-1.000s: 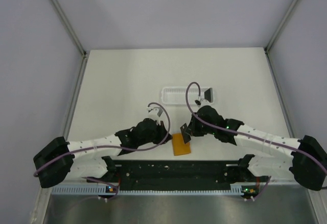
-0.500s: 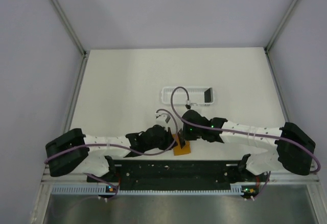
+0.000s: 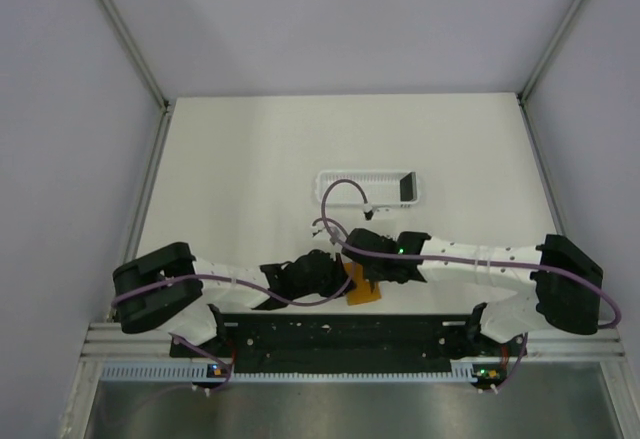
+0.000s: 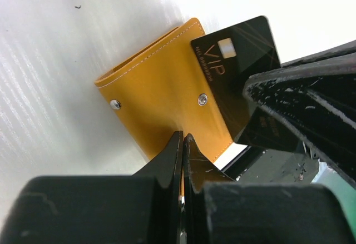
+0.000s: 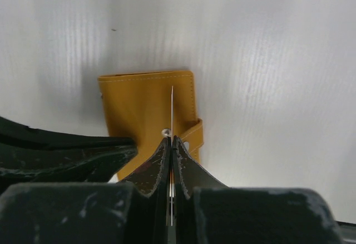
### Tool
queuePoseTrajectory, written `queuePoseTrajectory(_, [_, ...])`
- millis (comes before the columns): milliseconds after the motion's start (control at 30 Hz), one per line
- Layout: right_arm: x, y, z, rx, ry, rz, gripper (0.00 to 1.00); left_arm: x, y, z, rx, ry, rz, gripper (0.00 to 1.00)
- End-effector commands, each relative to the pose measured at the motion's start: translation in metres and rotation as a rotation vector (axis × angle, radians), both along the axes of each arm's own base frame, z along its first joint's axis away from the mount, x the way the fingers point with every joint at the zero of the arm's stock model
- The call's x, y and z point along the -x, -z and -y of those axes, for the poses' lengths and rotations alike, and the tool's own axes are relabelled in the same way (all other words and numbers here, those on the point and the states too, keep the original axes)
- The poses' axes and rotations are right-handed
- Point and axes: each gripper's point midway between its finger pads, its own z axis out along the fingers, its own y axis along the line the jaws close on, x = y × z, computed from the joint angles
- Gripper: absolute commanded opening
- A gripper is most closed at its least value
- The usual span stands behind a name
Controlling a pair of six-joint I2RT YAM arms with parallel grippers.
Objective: Put the credit cards into the card holder
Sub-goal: Open the card holder at the corner of the board.
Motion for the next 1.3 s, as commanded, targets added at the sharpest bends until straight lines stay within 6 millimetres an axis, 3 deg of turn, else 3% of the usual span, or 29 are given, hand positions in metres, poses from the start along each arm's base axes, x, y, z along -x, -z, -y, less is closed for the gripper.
queuePoseTrajectory(0, [-0.006, -0.014, 0.026, 0.088, 0.071, 0.065, 0.0, 0.007, 0.015, -0.007, -0.048, 0.0, -0.03, 0.0])
queuePoseTrajectory(267, [-0.001, -0.009, 0.048, 0.12, 0.101, 0.077, 0.0, 0.006, 0.014, -0.006, -0.057, -0.002, -0.025, 0.0])
queuePoseTrajectory(567, [0.005, -0.005, 0.024, -0.084, 0.007, 0.085, 0.0, 0.006, 0.014, -0.002, -0.061, 0.013, -0.027, 0.0])
queuePoseTrajectory(733, [0.009, 0.001, 0.019, -0.095, -0.012, 0.066, 0.0, 0.007, 0.012, 0.0, -0.058, 0.021, -0.027, 0.0])
queuePoseTrajectory(933, [0.013, 0.015, 0.022, -0.069, 0.004, 0.028, 0.0, 0.007, 0.007, 0.0, -0.067, 0.023, -0.015, 0.0])
queuePoseTrajectory(1267, [0.019, 0.019, 0.038, -0.073, 0.02, 0.031, 0.0, -0.004, -0.013, 0.002, -0.108, 0.022, 0.042, 0.0])
